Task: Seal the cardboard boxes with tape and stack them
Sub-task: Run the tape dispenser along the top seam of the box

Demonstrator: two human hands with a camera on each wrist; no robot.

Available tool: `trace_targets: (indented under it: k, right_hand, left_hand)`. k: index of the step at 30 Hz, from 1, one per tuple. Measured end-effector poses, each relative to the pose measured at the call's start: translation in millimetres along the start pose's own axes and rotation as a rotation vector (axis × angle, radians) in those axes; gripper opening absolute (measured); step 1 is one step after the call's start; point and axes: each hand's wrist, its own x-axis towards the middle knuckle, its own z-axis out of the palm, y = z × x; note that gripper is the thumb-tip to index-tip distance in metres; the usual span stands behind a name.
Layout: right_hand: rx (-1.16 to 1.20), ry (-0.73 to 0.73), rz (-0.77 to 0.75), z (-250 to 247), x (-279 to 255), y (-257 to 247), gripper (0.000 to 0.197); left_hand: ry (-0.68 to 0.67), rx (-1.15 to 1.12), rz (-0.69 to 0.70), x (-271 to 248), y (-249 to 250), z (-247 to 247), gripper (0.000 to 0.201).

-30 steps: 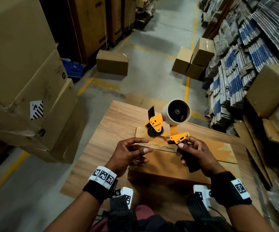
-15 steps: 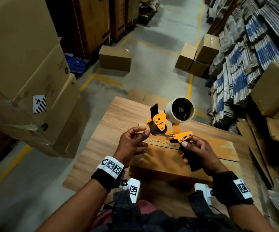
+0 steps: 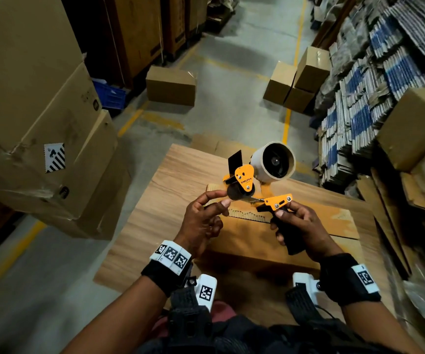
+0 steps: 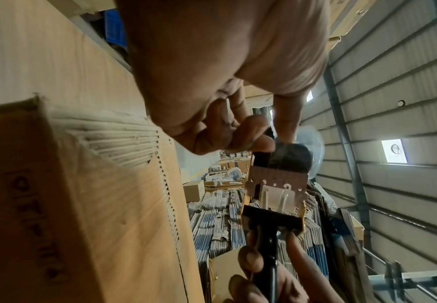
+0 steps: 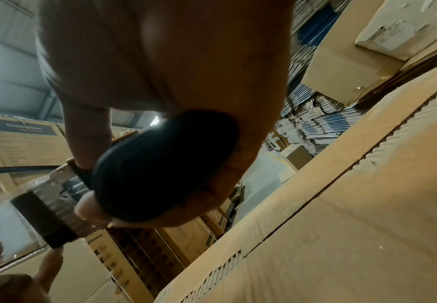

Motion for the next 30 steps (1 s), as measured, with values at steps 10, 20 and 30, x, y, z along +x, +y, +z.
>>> trace_targets:
  k: [10,20,30]
  right_hand:
    - [-0.038,0.002,0.008,-5,4,5,0.034]
    - [-0.081,0.009,-0.035,-9,10,5,0.023]
    - [-0.244,-0.016,-0.154,-18,5,-3,0.029]
  left_hand:
    - [-0.099,0.056,-0.023,-7,9,-1,0.018]
    - [0.073,0.137,-0.194,-1,17,2,0.030]
    - [-0.017,0.487,-0.379,22,42,-30,0.026]
